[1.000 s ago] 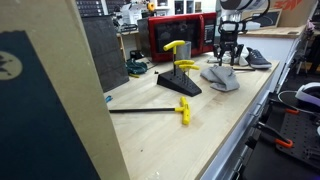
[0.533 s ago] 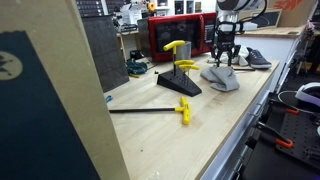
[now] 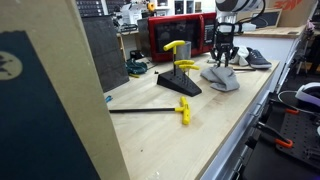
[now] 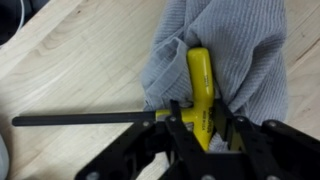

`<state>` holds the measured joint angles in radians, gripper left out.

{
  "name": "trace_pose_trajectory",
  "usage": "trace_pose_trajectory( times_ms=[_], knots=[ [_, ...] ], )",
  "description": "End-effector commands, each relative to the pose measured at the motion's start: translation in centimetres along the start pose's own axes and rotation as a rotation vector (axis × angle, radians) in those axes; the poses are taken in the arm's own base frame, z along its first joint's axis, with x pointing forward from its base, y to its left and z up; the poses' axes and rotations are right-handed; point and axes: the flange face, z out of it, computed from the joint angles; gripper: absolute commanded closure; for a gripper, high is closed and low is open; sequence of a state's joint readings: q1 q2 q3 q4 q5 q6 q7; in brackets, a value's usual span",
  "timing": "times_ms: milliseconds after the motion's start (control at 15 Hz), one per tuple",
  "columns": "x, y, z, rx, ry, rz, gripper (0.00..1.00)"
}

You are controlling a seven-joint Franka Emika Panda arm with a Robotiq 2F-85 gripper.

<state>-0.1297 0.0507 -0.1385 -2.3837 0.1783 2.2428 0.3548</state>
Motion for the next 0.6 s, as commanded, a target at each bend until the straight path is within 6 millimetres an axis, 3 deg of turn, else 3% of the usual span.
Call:
trace_pose_trajectory(
  times_ms=[0, 133, 467, 533],
  knots=[
    [0.13, -0.70, -0.08, -0.001, -0.006, -0.027, 0.94],
    [0.03, -0.93, -0.20, -0.004, -0.005, -0.034, 1.00],
    [-0.05, -1.03, -0.19, -0.009, -0.008, -0.045, 0.99],
    [-0.13, -1.02, -0.12, -0.012, -0.010, -0.046, 0.88]
  ],
)
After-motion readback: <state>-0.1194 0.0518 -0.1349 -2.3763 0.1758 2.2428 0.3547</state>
